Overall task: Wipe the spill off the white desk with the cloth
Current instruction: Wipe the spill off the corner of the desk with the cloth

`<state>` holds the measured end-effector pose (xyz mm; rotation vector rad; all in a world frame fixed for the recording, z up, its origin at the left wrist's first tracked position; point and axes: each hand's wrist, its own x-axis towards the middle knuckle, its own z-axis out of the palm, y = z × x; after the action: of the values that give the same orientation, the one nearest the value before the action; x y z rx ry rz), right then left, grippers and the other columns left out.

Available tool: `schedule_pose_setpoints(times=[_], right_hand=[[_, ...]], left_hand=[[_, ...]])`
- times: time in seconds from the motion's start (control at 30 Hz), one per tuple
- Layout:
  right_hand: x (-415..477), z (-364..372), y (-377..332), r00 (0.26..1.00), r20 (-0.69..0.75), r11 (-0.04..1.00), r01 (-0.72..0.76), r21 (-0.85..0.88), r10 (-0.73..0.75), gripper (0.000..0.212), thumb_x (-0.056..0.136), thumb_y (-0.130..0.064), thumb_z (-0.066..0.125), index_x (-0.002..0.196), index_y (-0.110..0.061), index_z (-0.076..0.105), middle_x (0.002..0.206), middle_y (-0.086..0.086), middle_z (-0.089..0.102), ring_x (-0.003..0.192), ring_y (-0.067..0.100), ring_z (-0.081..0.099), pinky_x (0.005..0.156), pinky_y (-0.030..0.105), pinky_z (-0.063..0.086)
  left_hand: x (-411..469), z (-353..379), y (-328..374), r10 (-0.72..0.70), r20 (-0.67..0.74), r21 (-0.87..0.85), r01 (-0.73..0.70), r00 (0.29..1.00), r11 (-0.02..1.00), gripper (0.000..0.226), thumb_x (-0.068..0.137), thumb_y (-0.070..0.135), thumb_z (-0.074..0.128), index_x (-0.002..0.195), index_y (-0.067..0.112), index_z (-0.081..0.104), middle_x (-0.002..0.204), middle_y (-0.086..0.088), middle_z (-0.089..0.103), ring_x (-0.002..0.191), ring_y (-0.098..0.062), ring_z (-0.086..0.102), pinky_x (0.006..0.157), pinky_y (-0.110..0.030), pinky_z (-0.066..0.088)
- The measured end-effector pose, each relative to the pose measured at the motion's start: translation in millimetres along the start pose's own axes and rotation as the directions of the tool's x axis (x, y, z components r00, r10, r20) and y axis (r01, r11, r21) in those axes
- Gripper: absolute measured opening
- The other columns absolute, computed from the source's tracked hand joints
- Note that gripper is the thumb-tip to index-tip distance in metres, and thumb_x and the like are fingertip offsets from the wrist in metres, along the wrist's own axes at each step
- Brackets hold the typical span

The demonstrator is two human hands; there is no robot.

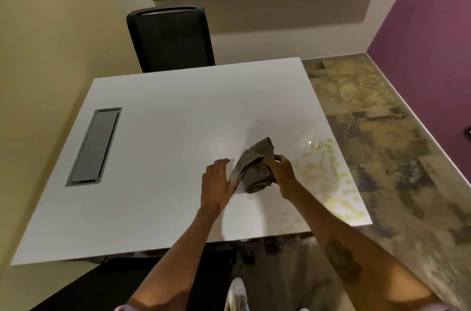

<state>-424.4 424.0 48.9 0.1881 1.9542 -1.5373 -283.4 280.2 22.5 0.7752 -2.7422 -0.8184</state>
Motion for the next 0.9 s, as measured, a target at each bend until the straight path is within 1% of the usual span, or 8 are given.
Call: schedule_pose_setpoints(times=[0.07, 0.13, 0.27, 0.37, 0.53, 0.67, 0.8, 0.9], right_hand=[[-1.9, -19.1, 3.5, 1.0, 0.021, 1.0, 0.014, 0.02, -0.015, 0.042, 0.091, -0.029, 0.067, 0.126, -0.007, 0.058, 0.106, 0.014, 0.068, 0.082, 0.022, 0.067, 0.055, 0.027, 0.054], [-4.3, -35.3, 6.2, 0.999, 0.03, 0.999, 0.012, 0.039, -0.013, 0.041, 0.09, -0.027, 0.068, 0.123, -0.005, 0.06, 0.102, 0.012, 0.068, 0.078, 0.021, 0.066, 0.053, 0.024, 0.052], [-8.4, -57.9, 11.0, 0.999, 0.037, 0.997, -0.004, 0.083, 0.001, 0.028, 0.089, -0.027, 0.069, 0.107, -0.006, 0.063, 0.091, 0.009, 0.068, 0.074, 0.021, 0.065, 0.049, 0.022, 0.052], [-10.2, -68.7, 14.2, 0.999, 0.043, 0.994, -0.005, 0.112, 0.0, 0.019, 0.09, -0.026, 0.068, 0.097, -0.009, 0.063, 0.089, 0.01, 0.067, 0.074, 0.023, 0.064, 0.053, 0.025, 0.054], [-14.1, -81.6, 16.6, 0.999, 0.03, 0.992, 0.012, 0.127, -0.016, 0.021, 0.089, -0.026, 0.069, 0.1, -0.01, 0.063, 0.095, 0.012, 0.068, 0.08, 0.025, 0.065, 0.063, 0.032, 0.057], [-17.6, -92.8, 23.0, 0.996, -0.053, 0.997, 0.07, 0.017, -0.069, 0.028, 0.088, -0.028, 0.069, 0.107, -0.009, 0.061, 0.098, 0.01, 0.067, 0.085, 0.026, 0.064, 0.073, 0.038, 0.056], [-25.1, -100.4, 32.6, 0.984, -0.111, 0.985, 0.13, -0.11, -0.142, 0.034, 0.086, -0.025, 0.069, 0.115, -0.01, 0.059, 0.098, 0.004, 0.066, 0.085, 0.019, 0.063, 0.067, 0.026, 0.05], [-32.1, -102.8, 40.0, 0.977, -0.139, 0.983, 0.149, -0.107, -0.163, 0.033, 0.087, -0.025, 0.068, 0.115, -0.01, 0.059, 0.101, 0.008, 0.068, 0.091, 0.026, 0.065, 0.081, 0.038, 0.056]], left_hand=[[-2.3, 9.5, 6.1, -0.026, 0.028, 0.002, 0.026, 0.999, 1.0, 0.056, 0.099, 0.052, 0.055, 0.141, 0.015, 0.052, 0.139, -0.003, 0.059, 0.12, -0.026, 0.055, 0.097, -0.037, 0.044], [-3.7, 15.0, 15.1, -0.036, 0.037, -0.031, 0.037, 0.999, 0.999, 0.056, 0.097, 0.055, 0.057, 0.137, 0.016, 0.055, 0.133, -0.003, 0.063, 0.114, -0.025, 0.059, 0.092, -0.033, 0.044], [-5.9, 23.5, 31.4, 0.086, 0.124, 0.016, -0.089, 0.988, 0.996, 0.058, 0.092, 0.056, 0.063, 0.136, 0.018, 0.057, 0.135, 0.001, 0.062, 0.117, -0.024, 0.059, 0.095, -0.033, 0.043], [-5.6, 28.4, 44.1, 0.127, 0.166, 0.064, -0.139, 0.978, 0.988, 0.055, 0.091, 0.052, 0.066, 0.134, 0.018, 0.057, 0.132, -0.001, 0.062, 0.115, -0.026, 0.058, 0.094, -0.037, 0.045], [-4.4, 31.6, 56.8, 0.178, 0.104, 0.071, -0.186, 0.978, 0.98, 0.03, 0.101, 0.036, 0.056, 0.115, 0.012, 0.066, 0.111, -0.008, 0.069, 0.099, -0.029, 0.061, 0.081, -0.038, 0.05], [0.3, 30.1, 74.2, 0.135, 0.035, -0.052, -0.133, 0.99, 0.99, 0.031, 0.105, 0.038, 0.049, 0.109, 0.015, 0.069, 0.107, -0.003, 0.071, 0.094, -0.022, 0.063, 0.082, -0.034, 0.053], [7.3, 37.8, 105.8, 0.093, 0.046, -0.179, -0.084, 0.995, 0.98, 0.026, 0.103, 0.035, 0.055, 0.102, 0.016, 0.072, 0.101, -0.003, 0.075, 0.087, -0.022, 0.07, 0.084, -0.032, 0.053], [2.6, 50.8, 135.5, 0.11, 0.081, -0.306, -0.081, 0.991, 0.949, 0.023, 0.1, 0.029, 0.062, 0.111, 0.013, 0.074, 0.101, -0.004, 0.078, 0.084, -0.017, 0.07, 0.086, -0.031, 0.058]])
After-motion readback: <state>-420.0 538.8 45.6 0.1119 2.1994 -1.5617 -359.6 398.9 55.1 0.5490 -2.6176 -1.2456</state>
